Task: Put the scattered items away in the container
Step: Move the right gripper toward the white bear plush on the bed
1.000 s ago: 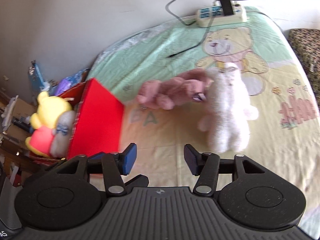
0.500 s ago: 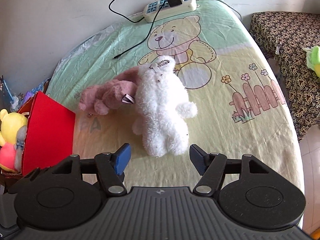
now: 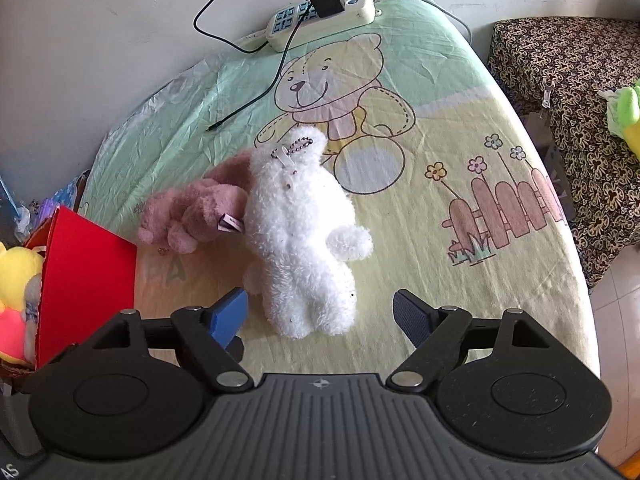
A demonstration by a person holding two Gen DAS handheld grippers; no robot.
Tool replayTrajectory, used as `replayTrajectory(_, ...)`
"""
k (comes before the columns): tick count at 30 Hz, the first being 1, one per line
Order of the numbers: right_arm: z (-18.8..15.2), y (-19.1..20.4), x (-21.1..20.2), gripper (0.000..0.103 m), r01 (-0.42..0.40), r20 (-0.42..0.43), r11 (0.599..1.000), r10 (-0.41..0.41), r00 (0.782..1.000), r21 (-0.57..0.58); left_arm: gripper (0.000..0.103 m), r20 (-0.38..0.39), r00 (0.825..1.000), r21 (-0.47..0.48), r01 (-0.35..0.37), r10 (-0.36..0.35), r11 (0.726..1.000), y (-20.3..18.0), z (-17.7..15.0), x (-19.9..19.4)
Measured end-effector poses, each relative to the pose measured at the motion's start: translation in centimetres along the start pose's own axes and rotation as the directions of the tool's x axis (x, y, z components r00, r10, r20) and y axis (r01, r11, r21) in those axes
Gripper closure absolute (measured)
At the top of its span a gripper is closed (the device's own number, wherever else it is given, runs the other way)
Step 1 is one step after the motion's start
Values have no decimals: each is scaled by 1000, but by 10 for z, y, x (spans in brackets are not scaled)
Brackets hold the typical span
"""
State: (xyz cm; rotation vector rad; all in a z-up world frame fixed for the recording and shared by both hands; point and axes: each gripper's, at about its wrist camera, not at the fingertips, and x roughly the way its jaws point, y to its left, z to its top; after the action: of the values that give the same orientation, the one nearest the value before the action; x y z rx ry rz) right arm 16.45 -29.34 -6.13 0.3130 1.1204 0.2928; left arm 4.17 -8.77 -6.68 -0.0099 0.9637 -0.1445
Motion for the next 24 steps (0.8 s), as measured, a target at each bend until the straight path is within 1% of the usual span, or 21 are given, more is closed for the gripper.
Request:
replayTrajectory(3,10,1,2,16,-7,6,1000,7,1000,6,2,-6,1000,22,9,-9,1000,-2,1,7)
replayTrajectory(5,17,5,4,16,2,-1,1000,-2,1000,-15,2,-4,1000,41,18,-17,999,-3,2,13)
replayTrajectory(7,22,11,6,17,-8,-6,998,8,1000,-63,2,-5,999,55,45,-45,997,-3,4,17)
replayTrajectory(9,28,14,8,17,7,6,995,-6,1000,-99,2,5,997,63,71,-72,996,-3,6,21)
replayTrajectory(11,33,12,11,17,23,17,994,-21,1000,-104,2,19,995,67,94,-96,993,-5,6,25)
replayTrajectory(14,37,7,17,18,-9,1,996,9,1000,-84,2,32,990,91,135,-139,987,-8,3,31)
replayTrajectory(16,37,8,22,24,-23,-11,997,22,1000,-80,2,30,989,107,141,-145,984,-12,3,36)
replayTrajectory(17,37,10,23,24,-26,-17,996,25,1000,-86,2,26,988,110,149,-152,983,-13,3,39)
replayTrajectory(21,37,14,29,36,-31,-28,994,28,999,-109,2,36,977,109,204,-209,973,-20,7,49)
replayTrajectory(24,39,9,32,42,-36,-42,996,33,999,-87,2,19,977,154,207,-212,966,-30,6,56)
